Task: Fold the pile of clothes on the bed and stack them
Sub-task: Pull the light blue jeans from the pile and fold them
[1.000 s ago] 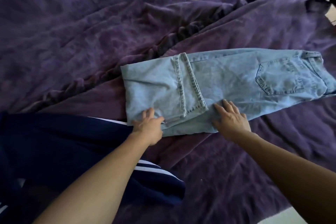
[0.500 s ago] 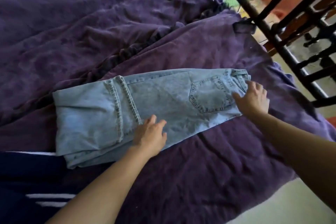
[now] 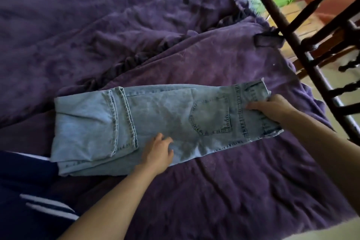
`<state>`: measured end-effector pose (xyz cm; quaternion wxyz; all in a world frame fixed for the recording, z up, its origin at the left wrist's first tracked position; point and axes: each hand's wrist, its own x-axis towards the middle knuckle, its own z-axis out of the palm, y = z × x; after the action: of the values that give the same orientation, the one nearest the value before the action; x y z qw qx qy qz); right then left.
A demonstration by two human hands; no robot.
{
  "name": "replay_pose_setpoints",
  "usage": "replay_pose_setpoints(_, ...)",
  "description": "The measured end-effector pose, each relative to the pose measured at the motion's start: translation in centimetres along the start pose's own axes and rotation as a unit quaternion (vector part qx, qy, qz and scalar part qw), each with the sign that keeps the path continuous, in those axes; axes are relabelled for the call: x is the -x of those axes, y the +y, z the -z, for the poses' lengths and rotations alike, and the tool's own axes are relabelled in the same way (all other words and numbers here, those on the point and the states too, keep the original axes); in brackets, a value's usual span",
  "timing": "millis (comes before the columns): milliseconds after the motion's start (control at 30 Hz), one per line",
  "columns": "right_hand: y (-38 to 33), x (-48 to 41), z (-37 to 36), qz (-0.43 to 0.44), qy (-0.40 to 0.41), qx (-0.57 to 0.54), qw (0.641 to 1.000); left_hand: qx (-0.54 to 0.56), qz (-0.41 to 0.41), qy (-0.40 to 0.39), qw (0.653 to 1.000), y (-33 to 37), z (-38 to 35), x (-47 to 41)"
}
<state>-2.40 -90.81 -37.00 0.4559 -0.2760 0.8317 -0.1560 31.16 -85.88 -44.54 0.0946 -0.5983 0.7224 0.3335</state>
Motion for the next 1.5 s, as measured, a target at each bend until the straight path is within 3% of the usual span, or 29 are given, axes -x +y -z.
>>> replay_pose_setpoints(100,-5.3,3.8,-2.5,0.112,-0.041,-0.015,0.993,0.026,0.036,0.054,0.998,-2.0,1.9,1.5)
replay_pose_setpoints(267,-11.3,8.5,-13.7,0.25,-0.073,0.152,0.954,0.052,0.087,0.149,0.984,-6.5,4.3,4.2)
replay_pose_setpoints(400,-11.2,8.8,-23.8,0.236,-0.169,0.269,0.918,0.025,0.11,0.164,0.98,-10.8,4.8,5.7)
replay_pose_setpoints(500,-8.6,8.2,-26.7,0.181,-0.263,0.259,0.911,0.004,0.125,0.15,0.981,-13.3,4.9,6.0)
replay_pose_setpoints(567,-6.6,7.5,-25.7,0.201,-0.21,0.203,0.935,-0.012,0.135,0.131,0.982,-14.3,4.7,5.9)
replay_pose_setpoints(667,-4.2,5.7,-21.9,0.248,0.054,0.164,0.953,-0.023,0.097,0.098,0.99,-14.1,3.8,5.6)
replay_pose_setpoints(733,-3.1,4.2,-19.3,0.216,0.157,0.178,0.947,-0.018,0.048,0.071,0.996,-12.9,2.8,5.0)
replay_pose_setpoints(833,-2.6,3.0,-17.8,0.069,0.068,0.079,0.992,-0.023,-0.006,0.023,0.999,-10.8,1.0,3.8)
replay_pose_setpoints(900,-2.9,3.1,-17.6,0.026,0.006,-0.012,1.0,-0.016,-0.011,0.003,1.0,-10.3,0.5,3.2)
replay_pose_setpoints(1033,-5.9,5.9,-17.9,0.083,-0.017,-0.054,0.995,0.059,-0.026,-0.013,0.998,-12.4,1.9,3.1)
replay_pose_setpoints(1167,-12.3,12.0,-21.6,0.168,-0.082,-0.084,0.979,0.199,0.042,0.107,0.973,-17.0,5.3,5.1)
replay_pose_setpoints(1367,-20.2,17.1,-36.1,0.218,-0.177,-0.036,0.959,0.261,0.189,0.207,0.924,-26.9,9.1,9.6)
replay_pose_setpoints(1500,-20.6,17.9,-45.1,0.18,-0.261,0.011,0.948,0.236,0.247,0.239,0.909,-32.1,9.9,11.4)
